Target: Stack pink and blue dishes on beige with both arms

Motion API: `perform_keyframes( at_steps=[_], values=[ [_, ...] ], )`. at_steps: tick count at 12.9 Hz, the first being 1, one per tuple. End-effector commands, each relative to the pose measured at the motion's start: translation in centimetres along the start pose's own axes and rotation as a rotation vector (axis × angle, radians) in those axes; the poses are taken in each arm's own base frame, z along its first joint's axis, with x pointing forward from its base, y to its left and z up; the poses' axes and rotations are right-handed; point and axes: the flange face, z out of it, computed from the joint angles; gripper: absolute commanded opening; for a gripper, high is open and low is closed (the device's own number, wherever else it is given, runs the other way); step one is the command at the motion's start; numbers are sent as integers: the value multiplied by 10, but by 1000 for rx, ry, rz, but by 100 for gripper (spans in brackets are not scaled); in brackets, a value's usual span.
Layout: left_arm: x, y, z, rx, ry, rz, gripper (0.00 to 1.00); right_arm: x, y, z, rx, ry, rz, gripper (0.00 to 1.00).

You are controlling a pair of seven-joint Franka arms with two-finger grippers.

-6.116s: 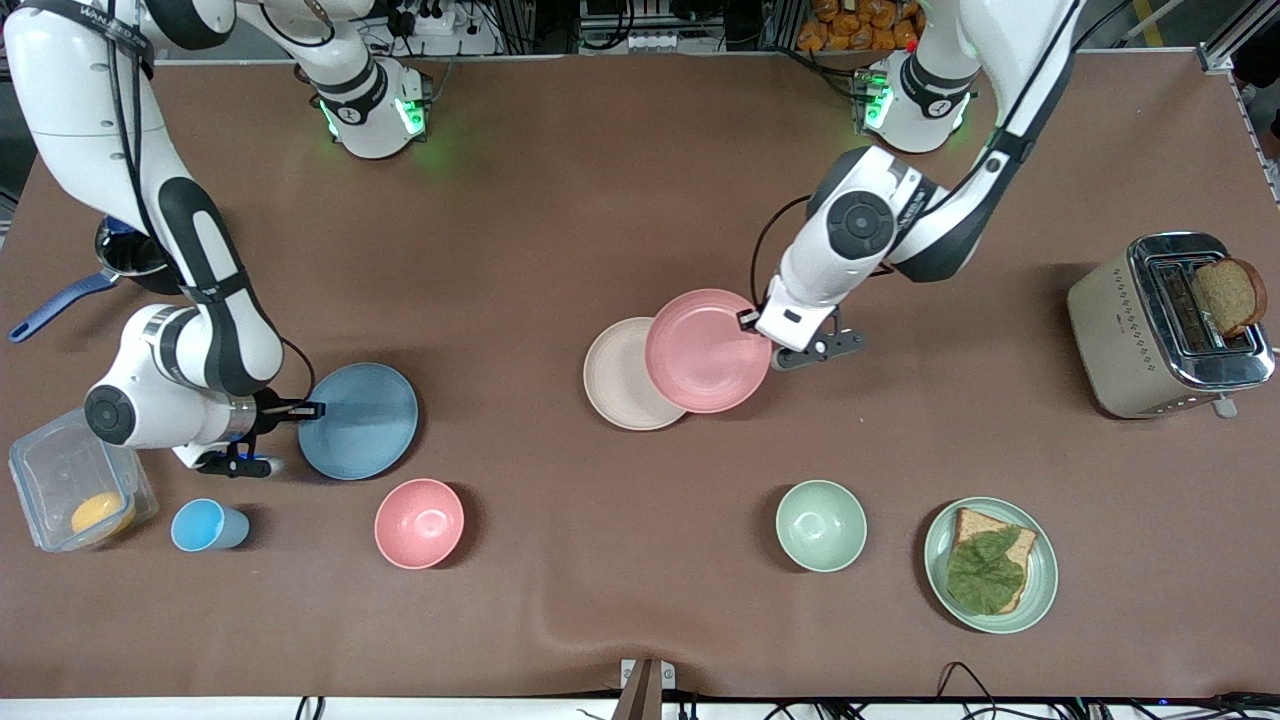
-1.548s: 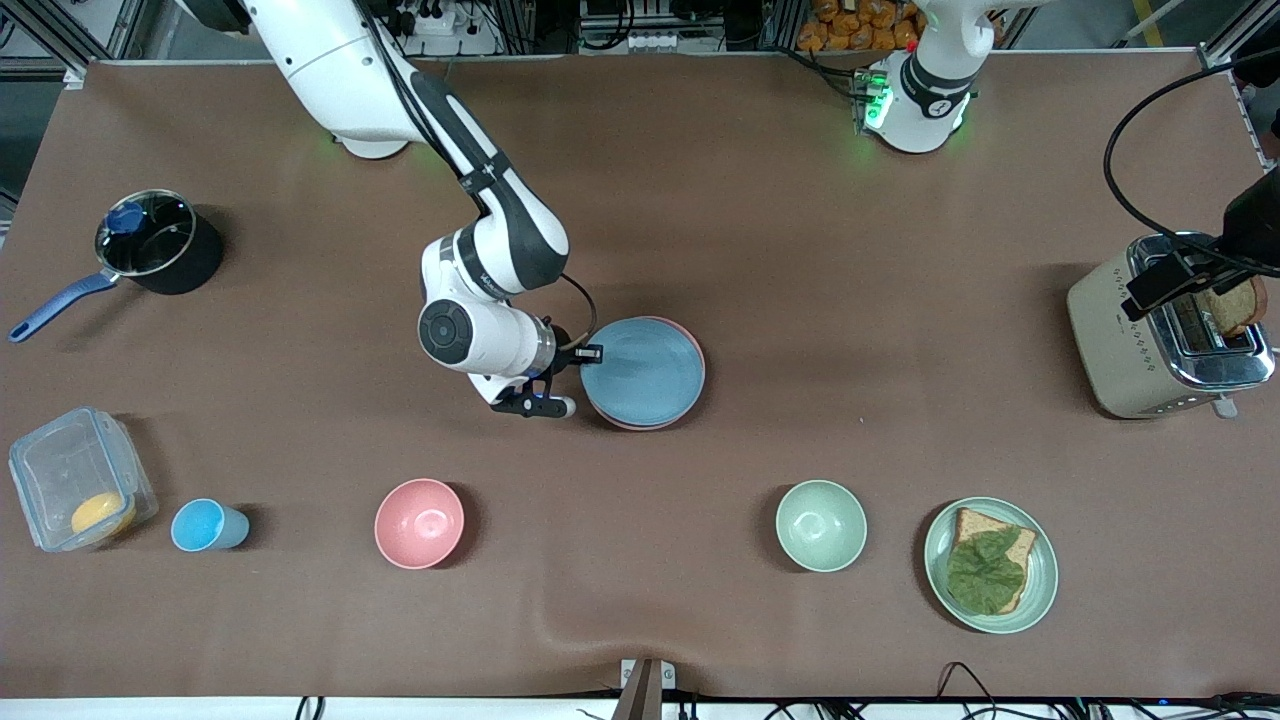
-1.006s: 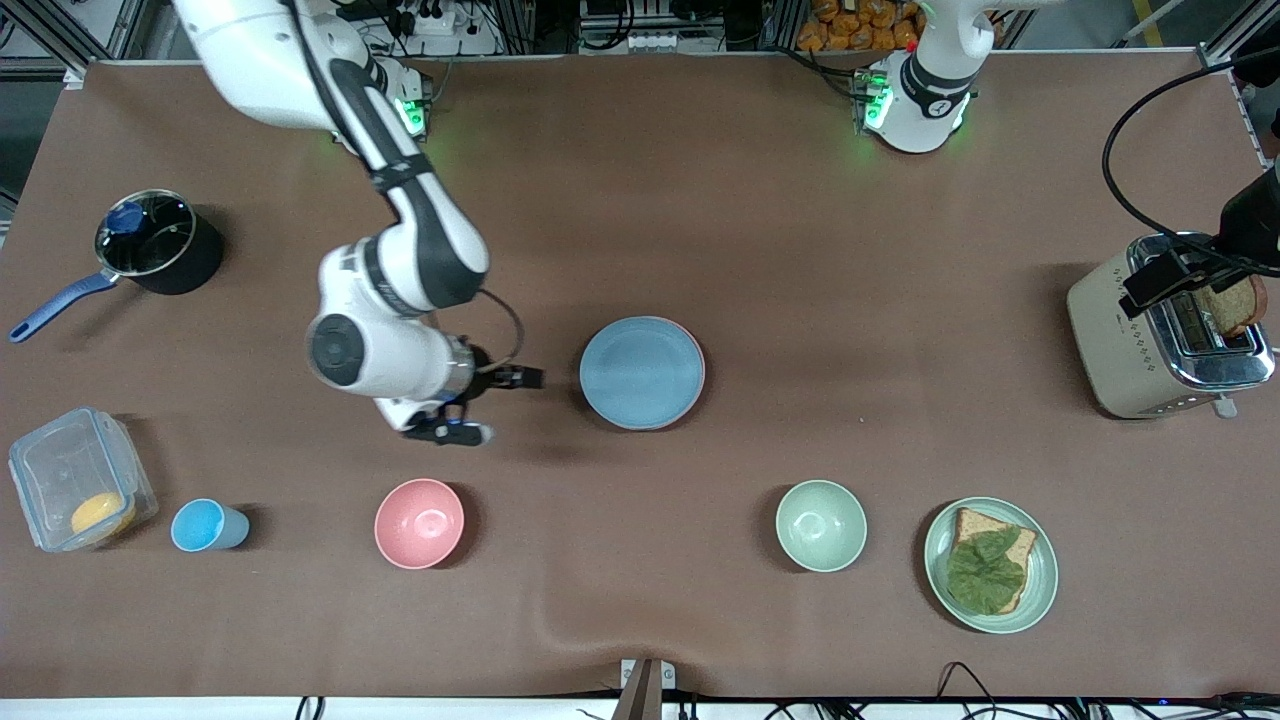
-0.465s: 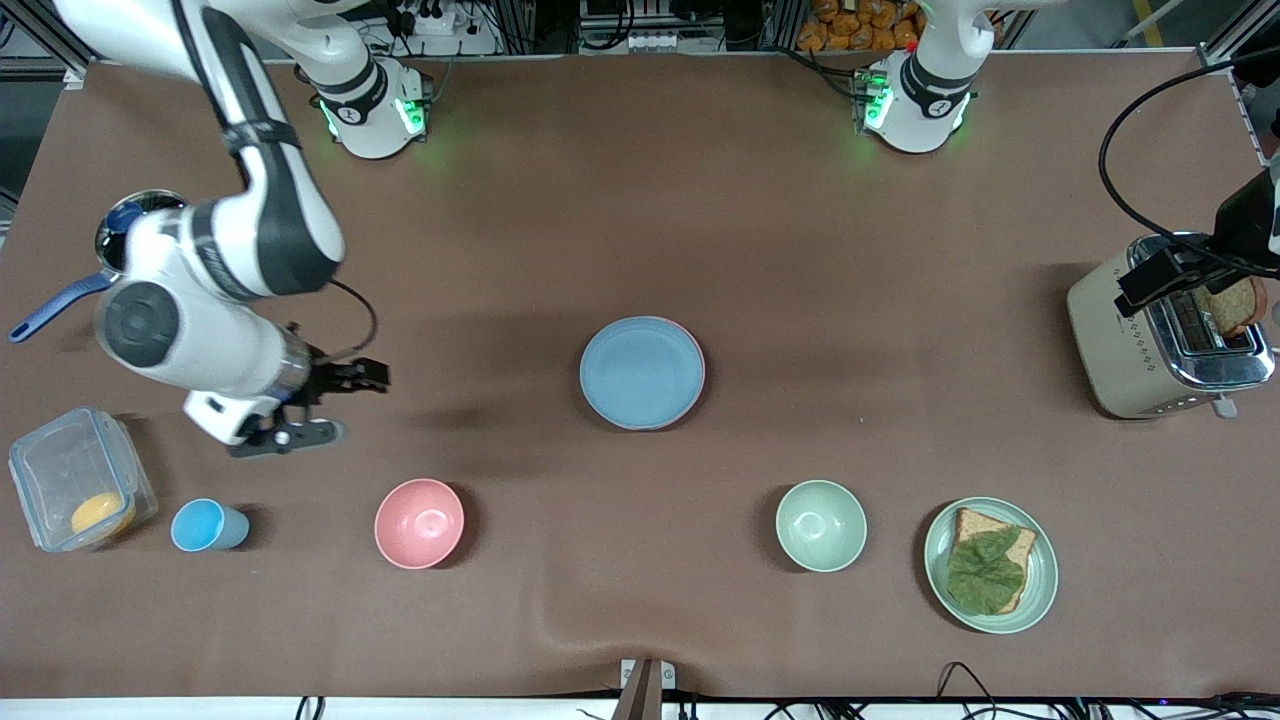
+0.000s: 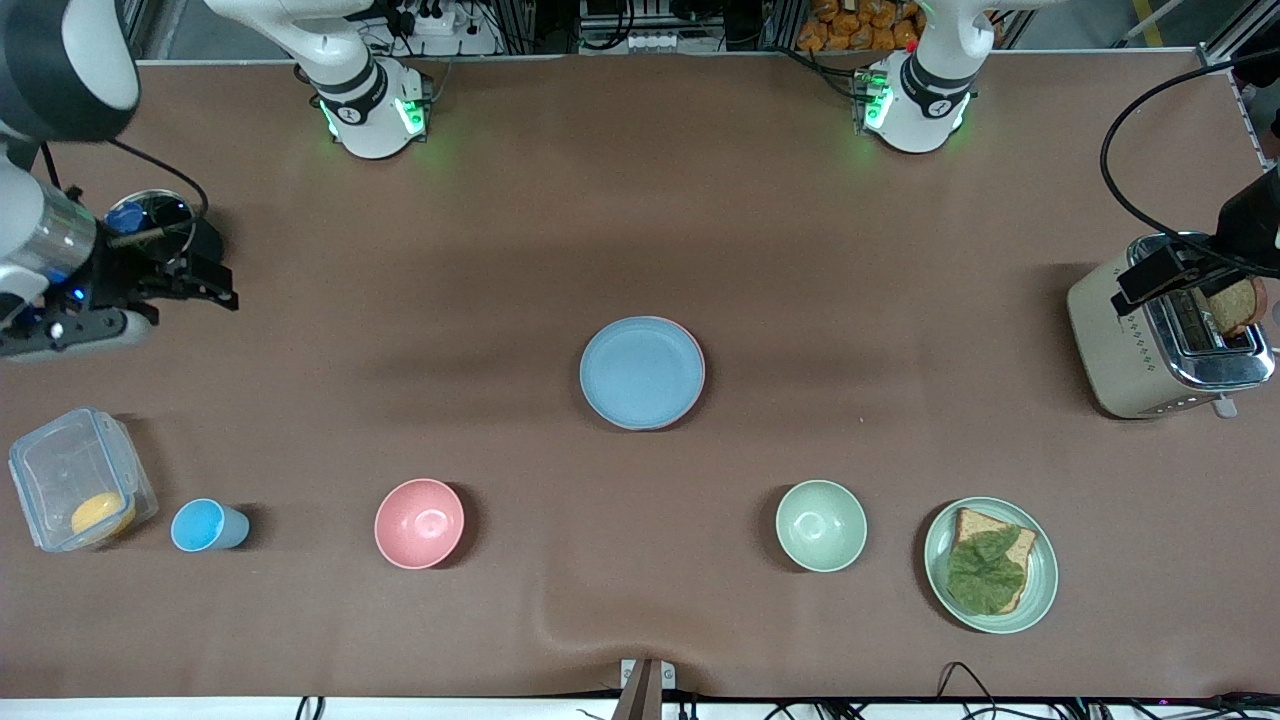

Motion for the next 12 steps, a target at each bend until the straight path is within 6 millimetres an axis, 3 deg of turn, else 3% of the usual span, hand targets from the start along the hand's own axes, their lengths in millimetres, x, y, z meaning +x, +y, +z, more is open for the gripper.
perform_keyframes(
  at_steps=[1,4,5,10,12],
  values=[
    [-3,3,-3,-14,-7,30,100,-21,-11,-27,-24,18,66,100],
    [-6,7,-7,-9,-18,46,100,-29,-8,-62,-51,42,38,100],
    [-6,9,-12,-9,-19,49,100,-30,-5,-64,-53,39,8,100],
    [-13,35,-9,7,-35,101,100,-24,2,-52,-53,16,7,100],
    [-13,34,-8,7,-37,142,100,-24,4,-52,-53,16,4,100]
  ],
)
